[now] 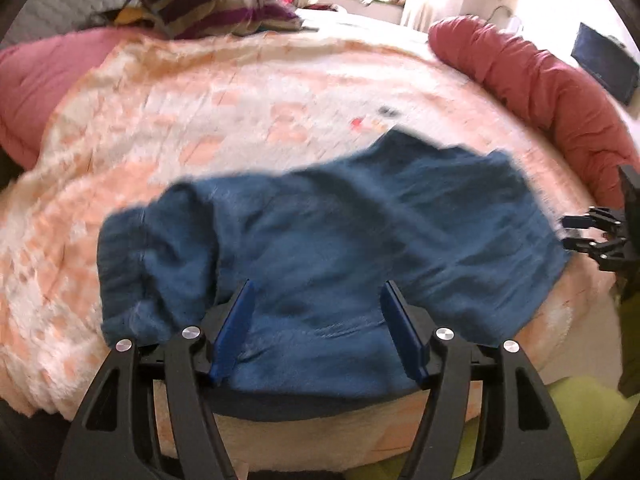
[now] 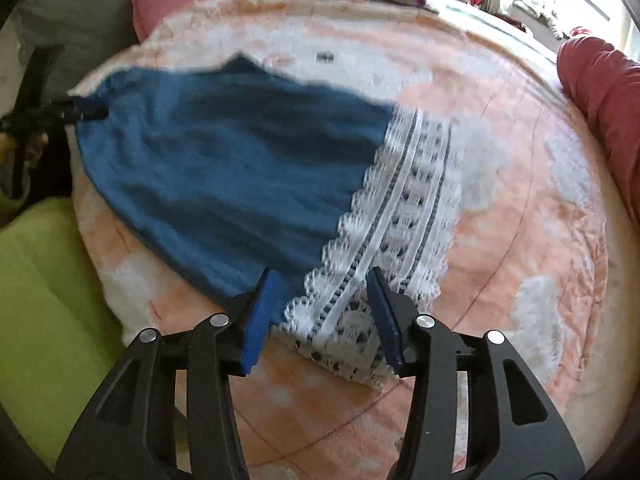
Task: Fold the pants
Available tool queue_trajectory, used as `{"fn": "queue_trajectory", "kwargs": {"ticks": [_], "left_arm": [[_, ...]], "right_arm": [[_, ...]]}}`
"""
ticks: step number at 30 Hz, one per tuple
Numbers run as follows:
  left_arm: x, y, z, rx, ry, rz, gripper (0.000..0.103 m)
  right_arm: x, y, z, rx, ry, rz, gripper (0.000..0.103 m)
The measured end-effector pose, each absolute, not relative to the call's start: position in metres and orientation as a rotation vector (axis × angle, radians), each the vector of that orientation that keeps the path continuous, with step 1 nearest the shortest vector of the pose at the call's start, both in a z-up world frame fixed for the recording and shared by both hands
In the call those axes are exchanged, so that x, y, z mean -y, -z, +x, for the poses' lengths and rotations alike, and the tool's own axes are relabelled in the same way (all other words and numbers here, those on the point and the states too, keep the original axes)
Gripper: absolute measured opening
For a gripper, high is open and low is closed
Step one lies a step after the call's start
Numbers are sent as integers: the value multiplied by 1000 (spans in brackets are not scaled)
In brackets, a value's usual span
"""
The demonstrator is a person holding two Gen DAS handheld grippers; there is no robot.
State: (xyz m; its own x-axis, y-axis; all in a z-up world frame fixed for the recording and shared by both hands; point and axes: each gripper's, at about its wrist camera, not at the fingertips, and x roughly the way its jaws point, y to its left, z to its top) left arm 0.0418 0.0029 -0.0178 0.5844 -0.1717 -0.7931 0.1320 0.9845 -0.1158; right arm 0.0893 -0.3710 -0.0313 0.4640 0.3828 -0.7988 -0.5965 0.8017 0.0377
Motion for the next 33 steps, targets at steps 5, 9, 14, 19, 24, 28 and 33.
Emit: {"fn": "queue_trajectory", "kwargs": {"ticks": [5, 9, 14, 19, 24, 28, 33], "left_arm": [[25, -24, 64, -840, 261, -13, 69], [57, -34, 110, -857, 332, 33, 69], [72, -5, 173, -981, 335, 29, 67], [67, 33, 214, -1066, 359, -48, 65], [80, 59, 223, -1104, 451, -102, 8], [86, 47, 214, -1023, 437, -75, 8], [61, 42, 219, -968, 372, -197, 7]], "right_arm": [[377, 3, 105, -784, -600, -139, 50], [362, 1, 125, -772, -603, -142, 51], [337, 14, 147, -787, -638, -181, 52], [330, 28, 162, -825, -620, -212, 53], [342, 50, 173, -905, -572, -185, 56], [348, 62, 169, -927, -565, -171, 57], [349, 65, 168, -935, -559, -169, 58]]}}
